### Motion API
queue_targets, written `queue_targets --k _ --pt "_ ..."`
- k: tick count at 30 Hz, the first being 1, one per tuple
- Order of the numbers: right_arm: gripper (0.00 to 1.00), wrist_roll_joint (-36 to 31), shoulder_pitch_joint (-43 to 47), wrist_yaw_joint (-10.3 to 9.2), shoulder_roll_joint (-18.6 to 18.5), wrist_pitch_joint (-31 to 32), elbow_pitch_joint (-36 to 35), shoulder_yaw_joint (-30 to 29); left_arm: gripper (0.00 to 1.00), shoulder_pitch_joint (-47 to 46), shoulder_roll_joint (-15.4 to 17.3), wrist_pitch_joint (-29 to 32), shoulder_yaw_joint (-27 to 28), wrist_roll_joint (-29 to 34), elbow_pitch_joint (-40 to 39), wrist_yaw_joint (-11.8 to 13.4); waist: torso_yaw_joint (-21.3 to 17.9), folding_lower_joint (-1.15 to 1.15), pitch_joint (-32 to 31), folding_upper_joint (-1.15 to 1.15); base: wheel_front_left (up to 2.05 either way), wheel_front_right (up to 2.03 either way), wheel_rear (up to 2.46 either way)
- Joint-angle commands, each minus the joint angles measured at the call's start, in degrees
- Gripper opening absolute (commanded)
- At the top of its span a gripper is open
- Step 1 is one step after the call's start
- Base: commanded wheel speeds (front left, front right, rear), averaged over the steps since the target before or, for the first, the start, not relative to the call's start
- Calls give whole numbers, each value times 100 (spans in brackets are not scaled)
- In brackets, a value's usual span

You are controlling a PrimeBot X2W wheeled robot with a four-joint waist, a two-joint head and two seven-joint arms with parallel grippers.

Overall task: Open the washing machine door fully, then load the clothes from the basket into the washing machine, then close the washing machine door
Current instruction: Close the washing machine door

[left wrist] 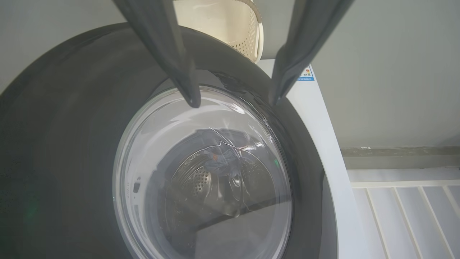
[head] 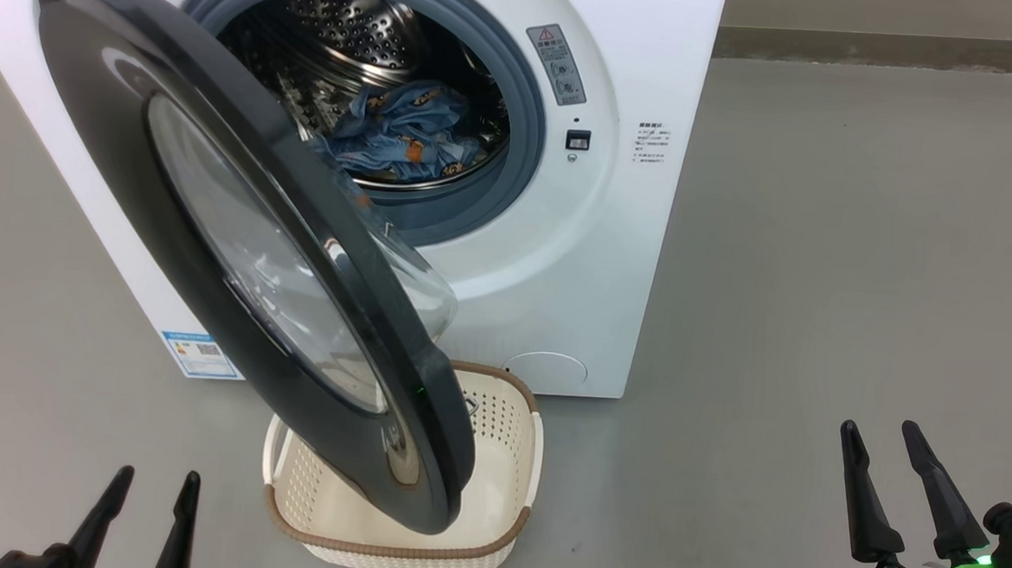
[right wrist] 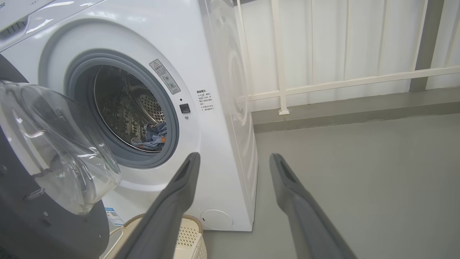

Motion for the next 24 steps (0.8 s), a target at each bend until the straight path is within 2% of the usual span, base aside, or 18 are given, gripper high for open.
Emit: queue_targets --k 1,23,24 --pt "100 -57 -109 26 -119 -46 -123 88 100 -140 111 -61 254 47 -110 3 -2 0 1 0 0 0 0" --pt "100 -45 -138 26 -112 -46 -113 98 100 -152 69 -61 231 140 -168 3 8 0 -19 0 0 0 0" --pt "86 -33 -163 26 -116 -46 -110 141 100 -142 59 -61 234 135 -177 3 6 0 -17 0 0 0 0"
